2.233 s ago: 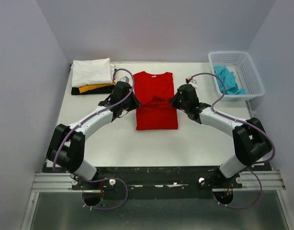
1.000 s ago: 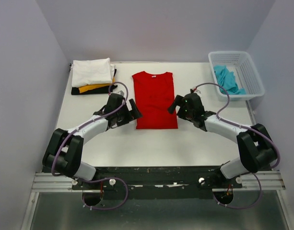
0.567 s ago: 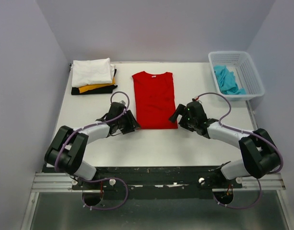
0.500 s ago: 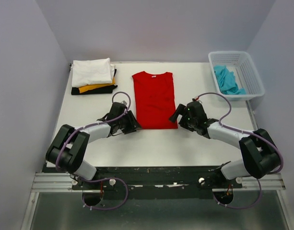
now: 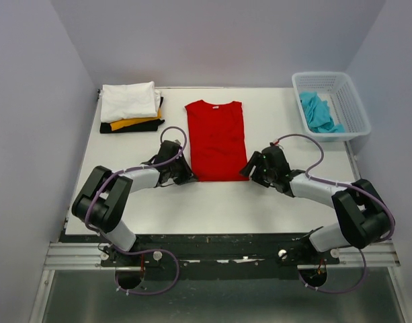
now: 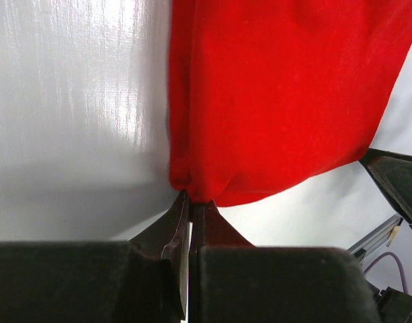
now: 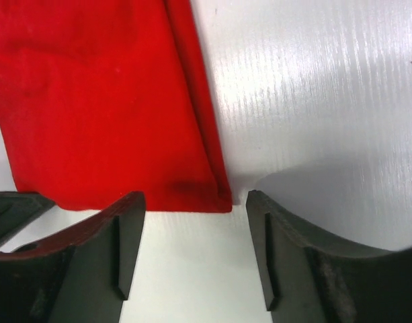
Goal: Fold and stack the t-shirts
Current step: Grab one side of the 2/3 rectangular tshirt with both arms
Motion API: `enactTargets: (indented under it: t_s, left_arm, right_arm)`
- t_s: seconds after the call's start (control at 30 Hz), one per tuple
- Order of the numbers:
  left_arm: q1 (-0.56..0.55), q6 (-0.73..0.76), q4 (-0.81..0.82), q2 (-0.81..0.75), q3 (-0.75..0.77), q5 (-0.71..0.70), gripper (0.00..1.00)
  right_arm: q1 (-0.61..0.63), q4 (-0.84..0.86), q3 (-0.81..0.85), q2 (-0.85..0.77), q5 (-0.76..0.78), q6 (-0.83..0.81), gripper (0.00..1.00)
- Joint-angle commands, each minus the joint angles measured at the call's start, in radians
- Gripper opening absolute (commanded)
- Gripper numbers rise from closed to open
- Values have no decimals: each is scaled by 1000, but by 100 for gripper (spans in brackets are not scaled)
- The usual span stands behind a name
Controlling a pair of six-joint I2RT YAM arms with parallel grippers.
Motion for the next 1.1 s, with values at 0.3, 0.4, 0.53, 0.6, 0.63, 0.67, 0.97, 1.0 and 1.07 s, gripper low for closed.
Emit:
enactTargets:
  t_s: [0.3, 0.4, 0.53, 0.6, 0.63, 0.67, 0.97, 1.0, 1.07]
  left_arm:
    - [-46, -16, 31, -58, -114, -32, 0]
    - [-107, -42, -10, -130, -195, -101, 0]
    - [-213, -134, 0, -255, -352, -163, 0]
    - [-278, -189, 9, -318, -424, -185, 0]
    - [-317, -215, -7, -349, -451, -200, 0]
    - [-354, -248, -29, -373, -468, -217, 0]
    - [-723, -502, -400, -598, -431, -400, 0]
    - [-751, -521, -440, -626, -419, -419, 0]
    - [-789, -526, -489, -683, -392, -456, 0]
  right_arm:
    - [-5, 64, -67, 40, -161, 17, 4]
    - [-4, 47, -143, -19, -197, 15, 1]
    - [17, -7, -248, -128, -268, 1, 1]
    - [24, -66, -285, -188, -314, -27, 1]
    - [25, -117, -299, -220, -349, -43, 1]
    - [30, -150, -312, -249, -378, -48, 1]
    - [67, -559, -344, -695, -413, 5, 1]
    - [68, -590, -344, -745, -416, 8, 1]
    - [68, -621, -343, -812, -426, 14, 1]
